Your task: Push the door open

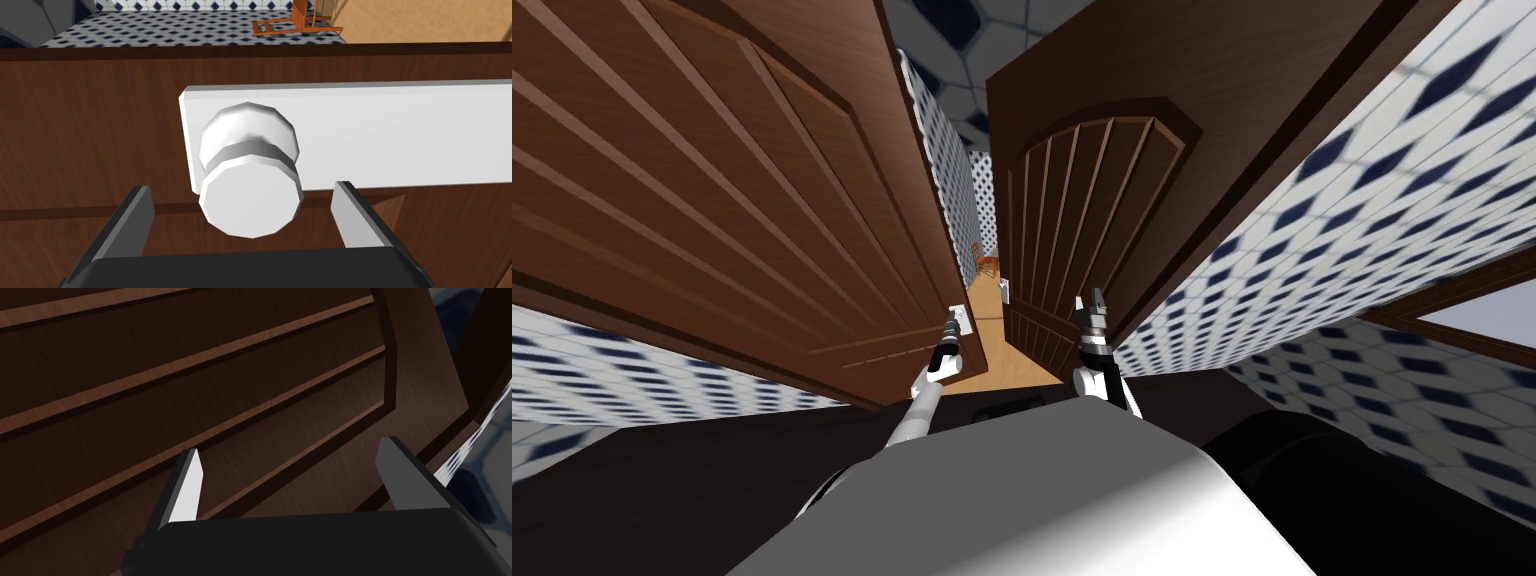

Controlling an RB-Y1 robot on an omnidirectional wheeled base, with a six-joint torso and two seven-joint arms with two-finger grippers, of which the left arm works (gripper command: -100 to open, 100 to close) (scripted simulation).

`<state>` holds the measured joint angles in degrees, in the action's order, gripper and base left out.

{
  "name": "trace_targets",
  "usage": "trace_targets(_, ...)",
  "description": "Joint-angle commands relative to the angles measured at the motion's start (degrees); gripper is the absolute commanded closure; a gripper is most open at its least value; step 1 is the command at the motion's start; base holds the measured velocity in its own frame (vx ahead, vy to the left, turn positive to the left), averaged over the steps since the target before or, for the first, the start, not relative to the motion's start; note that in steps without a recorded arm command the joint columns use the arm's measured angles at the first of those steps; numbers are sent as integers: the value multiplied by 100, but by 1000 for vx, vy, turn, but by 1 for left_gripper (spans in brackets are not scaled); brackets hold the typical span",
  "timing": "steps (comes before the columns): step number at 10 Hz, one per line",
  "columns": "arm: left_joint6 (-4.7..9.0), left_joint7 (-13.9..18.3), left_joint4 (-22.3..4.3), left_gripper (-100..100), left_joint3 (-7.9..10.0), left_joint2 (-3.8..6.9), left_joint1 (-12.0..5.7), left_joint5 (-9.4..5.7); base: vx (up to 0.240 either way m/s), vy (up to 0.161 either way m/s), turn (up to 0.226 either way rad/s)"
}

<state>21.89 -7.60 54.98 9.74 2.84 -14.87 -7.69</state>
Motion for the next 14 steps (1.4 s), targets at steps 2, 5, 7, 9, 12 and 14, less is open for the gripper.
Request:
trace_targets(2, 28, 1, -19, -100, 8, -25, 3, -2, 134, 17, -15)
trace_targets(5, 28, 1, -19, 100, 8, -25, 3, -2, -21, -1, 0)
trace_targets(7, 28, 1, -19, 100, 8, -25, 3, -2, -12, -1, 2)
trace_targets(9, 49, -91, -27, 100, 185, -11, -21, -33, 11, 8, -79)
trace_targets(12, 100, -247, -23, 100, 485, 8, -81, -85, 47, 42, -144)
trace_targets(14, 146, -384, -19, 100, 748, 21, -132, -131, 59, 43, -151)
